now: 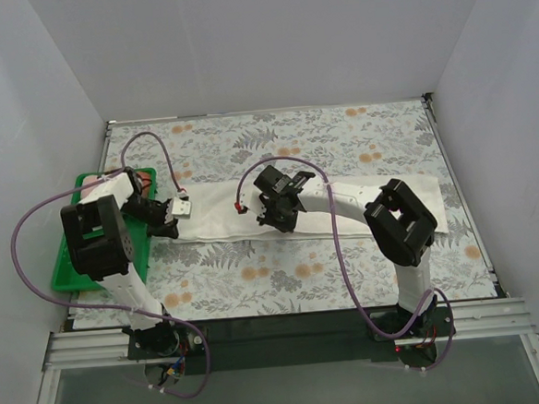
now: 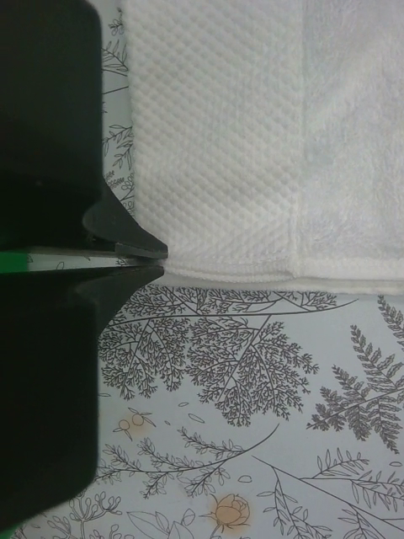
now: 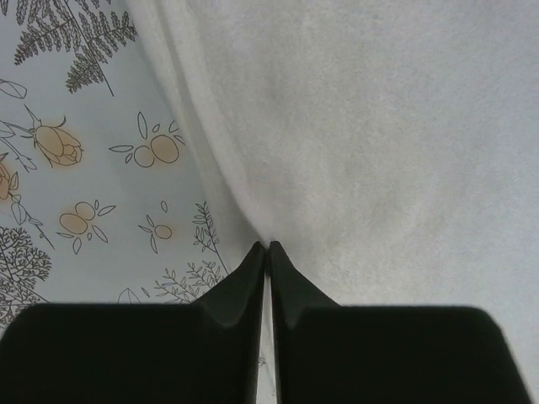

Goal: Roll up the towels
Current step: Fold the towel

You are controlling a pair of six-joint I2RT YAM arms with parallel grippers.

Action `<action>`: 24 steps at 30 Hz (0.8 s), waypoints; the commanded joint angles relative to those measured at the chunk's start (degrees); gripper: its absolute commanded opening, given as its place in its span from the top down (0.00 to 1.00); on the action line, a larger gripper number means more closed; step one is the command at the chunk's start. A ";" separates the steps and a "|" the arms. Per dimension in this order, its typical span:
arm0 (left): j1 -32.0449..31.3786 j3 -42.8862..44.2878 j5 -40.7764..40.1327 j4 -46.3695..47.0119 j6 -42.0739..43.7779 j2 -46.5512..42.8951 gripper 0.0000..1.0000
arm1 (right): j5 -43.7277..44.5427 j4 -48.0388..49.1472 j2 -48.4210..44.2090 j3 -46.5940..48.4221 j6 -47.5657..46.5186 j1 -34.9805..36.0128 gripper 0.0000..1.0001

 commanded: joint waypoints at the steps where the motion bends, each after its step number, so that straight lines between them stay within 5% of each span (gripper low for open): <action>1: 0.27 -0.83 -1.74 1.07 -0.51 -0.37 0.90 | -1.28 -0.24 -0.19 -0.01 -0.15 0.49 0.88; 5: 0.27 2.50 0.97 -1.47 -2.53 -0.63 0.71 | -4.17 -1.20 -2.73 0.96 0.29 0.49 0.55; 8: 0.27 10.66 5.01 -5.60 -7.51 -0.90 0.66 | -6.19 -2.17 -6.60 2.62 1.34 0.14 0.45; 14: -0.17 28.52 14.16 -1.49 -28.61 2.88 0.62 | -12.53 -5.68 -9.69 8.16 5.64 -6.52 0.51; 16: -0.78 27.66 11.20 7.19 -42.30 3.58 0.73 | -11.75 -6.12 -8.46 9.13 6.35 -8.90 0.57; 18: -2.89 26.52 9.95 10.98 -45.51 4.20 0.86 | -11.04 -6.74 -6.97 9.40 7.05 -12.50 0.66; 24: -7.46 14.13 0.56 26.08 -63.86 1.74 0.96 | -12.18 -8.50 -4.33 7.91 6.96 -15.68 0.78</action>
